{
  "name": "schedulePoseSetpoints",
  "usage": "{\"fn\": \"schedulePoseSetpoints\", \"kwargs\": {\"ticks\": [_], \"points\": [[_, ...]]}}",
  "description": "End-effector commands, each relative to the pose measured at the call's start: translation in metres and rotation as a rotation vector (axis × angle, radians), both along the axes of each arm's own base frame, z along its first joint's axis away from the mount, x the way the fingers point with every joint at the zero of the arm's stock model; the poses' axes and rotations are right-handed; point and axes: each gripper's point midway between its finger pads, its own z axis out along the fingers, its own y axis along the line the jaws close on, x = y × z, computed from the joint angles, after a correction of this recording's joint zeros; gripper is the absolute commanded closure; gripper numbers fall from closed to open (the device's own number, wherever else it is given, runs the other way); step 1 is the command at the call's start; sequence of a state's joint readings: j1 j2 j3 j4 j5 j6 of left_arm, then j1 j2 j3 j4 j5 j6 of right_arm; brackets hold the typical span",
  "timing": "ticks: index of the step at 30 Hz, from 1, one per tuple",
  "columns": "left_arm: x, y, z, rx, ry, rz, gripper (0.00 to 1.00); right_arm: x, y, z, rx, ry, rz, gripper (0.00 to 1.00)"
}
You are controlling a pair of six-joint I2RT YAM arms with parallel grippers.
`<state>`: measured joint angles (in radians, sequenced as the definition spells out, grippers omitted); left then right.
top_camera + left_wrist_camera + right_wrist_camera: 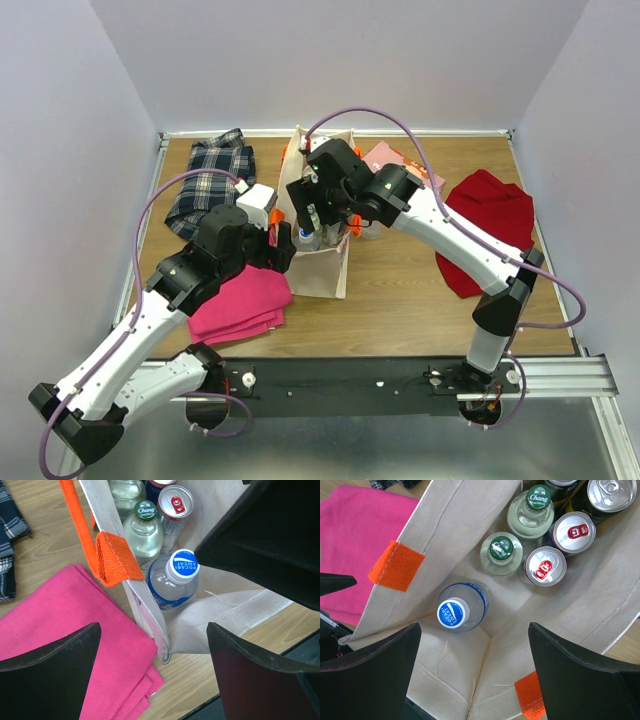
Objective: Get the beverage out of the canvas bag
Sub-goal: Take out the drink from the canvas bag.
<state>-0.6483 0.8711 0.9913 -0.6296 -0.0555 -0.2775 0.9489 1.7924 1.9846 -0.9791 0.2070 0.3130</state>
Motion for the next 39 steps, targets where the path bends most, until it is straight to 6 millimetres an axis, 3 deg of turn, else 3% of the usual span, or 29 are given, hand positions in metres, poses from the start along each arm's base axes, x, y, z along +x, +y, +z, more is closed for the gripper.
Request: {"fn": "schedulePoseSetpoints", "kwargs": {"ticks": [1,5,24,39], "points": [[0.0,0.013,0.013,0.019,-0.044,0.043,0.04,-0.003,0.009,0.0,0.01,0.007,0.034,0.04],[-0.002,0.016,0.017,0.013,-0.059,0.053,0.04,-0.009,0.013,-0.002,0.005,0.034,0.058,0.04],[-0.025,0.008,-0.013,-0.004,0.02,-0.048,0.12,-0.013,0.013,-0.037,-0.112,0.064,0.02,0.07],[-0.024,0.008,-0.027,0.0,0.034,-0.032,0.12,-0.018,0.02,-0.049,-0.119,0.078,0.031,0.13]]}}
